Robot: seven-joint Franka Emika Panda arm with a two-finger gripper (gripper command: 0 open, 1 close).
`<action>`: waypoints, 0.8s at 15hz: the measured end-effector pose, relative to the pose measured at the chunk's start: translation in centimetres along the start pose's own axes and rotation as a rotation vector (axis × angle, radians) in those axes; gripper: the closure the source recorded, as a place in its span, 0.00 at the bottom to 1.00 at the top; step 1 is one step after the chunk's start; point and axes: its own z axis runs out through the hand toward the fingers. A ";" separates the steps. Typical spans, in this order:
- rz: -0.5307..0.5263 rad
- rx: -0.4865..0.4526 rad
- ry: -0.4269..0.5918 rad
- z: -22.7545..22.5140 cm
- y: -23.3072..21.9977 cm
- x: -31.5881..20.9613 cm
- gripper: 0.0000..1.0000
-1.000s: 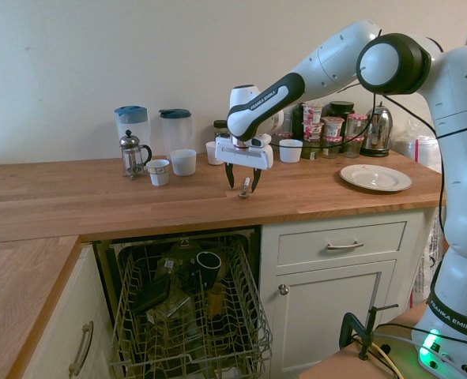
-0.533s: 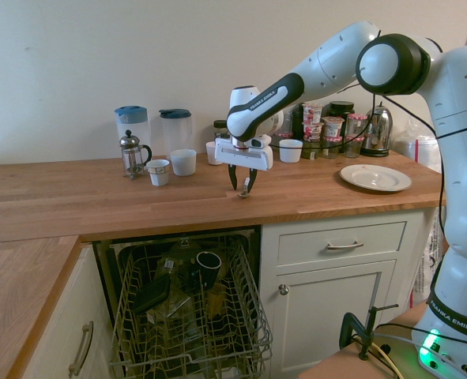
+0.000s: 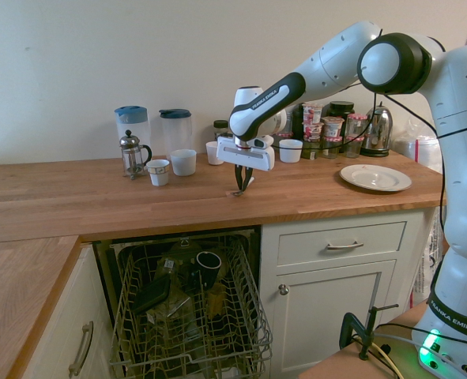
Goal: Put the spoon in the dishwasher
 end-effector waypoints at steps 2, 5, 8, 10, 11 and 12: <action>-0.004 0.006 -0.001 -0.1 0.3 0.0 1.00; -0.029 0.038 0.014 -2.6 1.0 -0.3 1.00; -0.091 0.080 0.042 -8.6 3.0 -1.9 1.00; -0.154 0.103 0.057 -11.7 5.0 -3.9 1.00; -0.190 0.106 0.066 -12.3 6.2 -5.2 1.00; -0.230 0.107 0.075 -12.6 7.5 -6.6 1.00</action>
